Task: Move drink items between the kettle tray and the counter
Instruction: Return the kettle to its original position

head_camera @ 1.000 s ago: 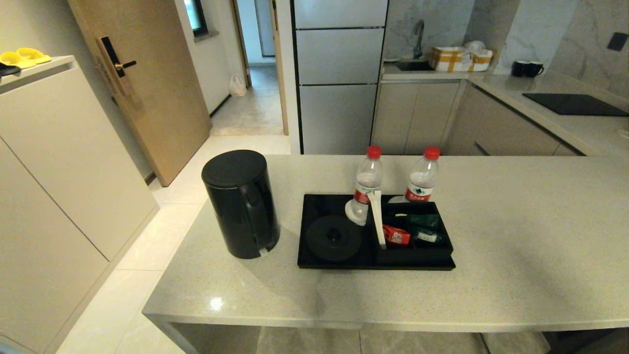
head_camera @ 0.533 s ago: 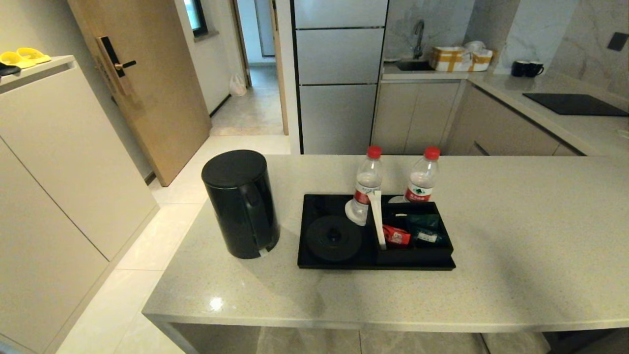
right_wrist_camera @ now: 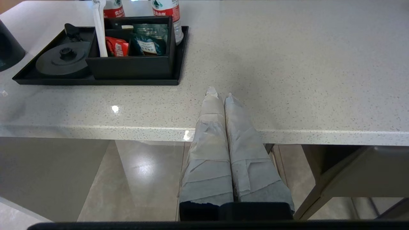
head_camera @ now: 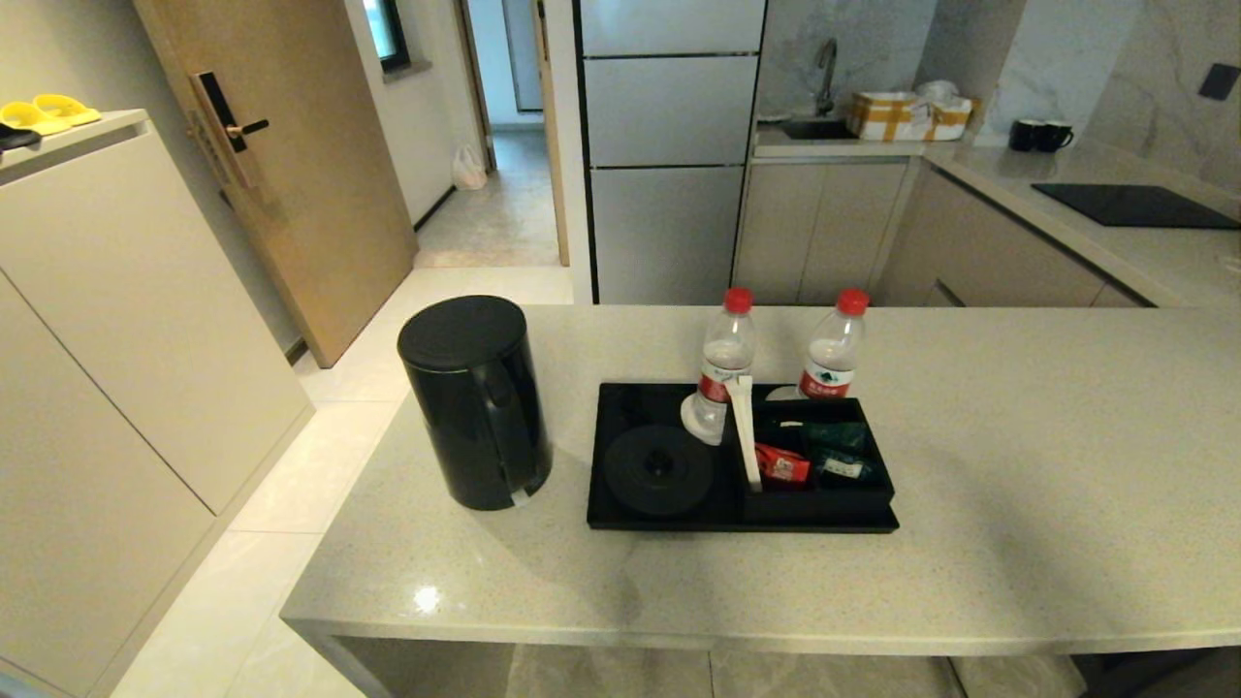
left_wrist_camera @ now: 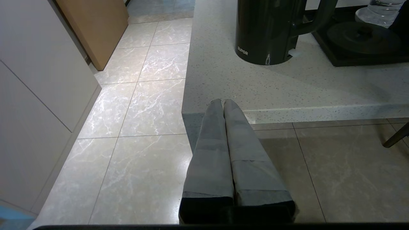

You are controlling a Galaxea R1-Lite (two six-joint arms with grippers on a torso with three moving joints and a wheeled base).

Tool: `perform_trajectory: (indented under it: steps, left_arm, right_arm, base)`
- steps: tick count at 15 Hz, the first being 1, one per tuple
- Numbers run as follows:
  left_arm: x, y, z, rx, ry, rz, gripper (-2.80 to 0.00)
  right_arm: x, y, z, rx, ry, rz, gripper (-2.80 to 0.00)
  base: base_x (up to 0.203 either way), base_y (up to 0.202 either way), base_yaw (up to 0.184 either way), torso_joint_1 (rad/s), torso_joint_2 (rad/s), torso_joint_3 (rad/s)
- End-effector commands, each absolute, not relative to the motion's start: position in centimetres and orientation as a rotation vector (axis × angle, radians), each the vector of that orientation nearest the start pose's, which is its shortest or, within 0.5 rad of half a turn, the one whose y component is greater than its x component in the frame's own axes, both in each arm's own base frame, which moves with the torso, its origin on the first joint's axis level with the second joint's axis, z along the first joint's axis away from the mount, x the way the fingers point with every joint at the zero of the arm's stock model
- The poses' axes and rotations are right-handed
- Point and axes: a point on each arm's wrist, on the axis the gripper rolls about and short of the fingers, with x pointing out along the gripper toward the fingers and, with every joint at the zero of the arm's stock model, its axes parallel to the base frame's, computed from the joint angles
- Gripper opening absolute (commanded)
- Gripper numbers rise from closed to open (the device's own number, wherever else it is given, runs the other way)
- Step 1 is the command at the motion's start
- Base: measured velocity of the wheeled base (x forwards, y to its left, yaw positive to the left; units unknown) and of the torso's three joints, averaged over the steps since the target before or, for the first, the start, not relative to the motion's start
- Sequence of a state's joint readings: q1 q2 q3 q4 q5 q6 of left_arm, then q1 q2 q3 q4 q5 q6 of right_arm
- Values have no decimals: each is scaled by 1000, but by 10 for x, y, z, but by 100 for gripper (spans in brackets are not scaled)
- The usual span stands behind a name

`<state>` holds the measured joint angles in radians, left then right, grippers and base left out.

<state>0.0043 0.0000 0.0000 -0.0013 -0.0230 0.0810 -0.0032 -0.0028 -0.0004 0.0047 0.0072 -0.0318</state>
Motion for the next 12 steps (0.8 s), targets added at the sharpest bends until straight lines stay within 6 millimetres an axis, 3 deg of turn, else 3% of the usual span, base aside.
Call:
perform_trajectory:
  steps: [1, 9, 10, 12]
  left_arm:
    - [-23, -1, 75, 88, 1, -21, -280]
    - [-24, -1, 81, 98, -18, -13, -280]
    - [-28, 0, 96, 100, -48, 5, -280]
    - [-40, 1, 154, 92, -93, 79, -280]
  right_arm:
    - [-23, 0, 75, -32, 1, 5, -280]
    - [-23, 0, 75, -32, 3, 5, -280]
    - [-23, 0, 75, -32, 2, 5, -280]
    - [-23, 0, 75, -32, 1, 5, -280]
  base:
    - [0, 0, 0, 0, 0, 0]
    - [0, 0, 0, 0, 0, 0]
    - [0, 0, 0, 0, 0, 0]
    - [0, 0, 0, 0, 0, 0]
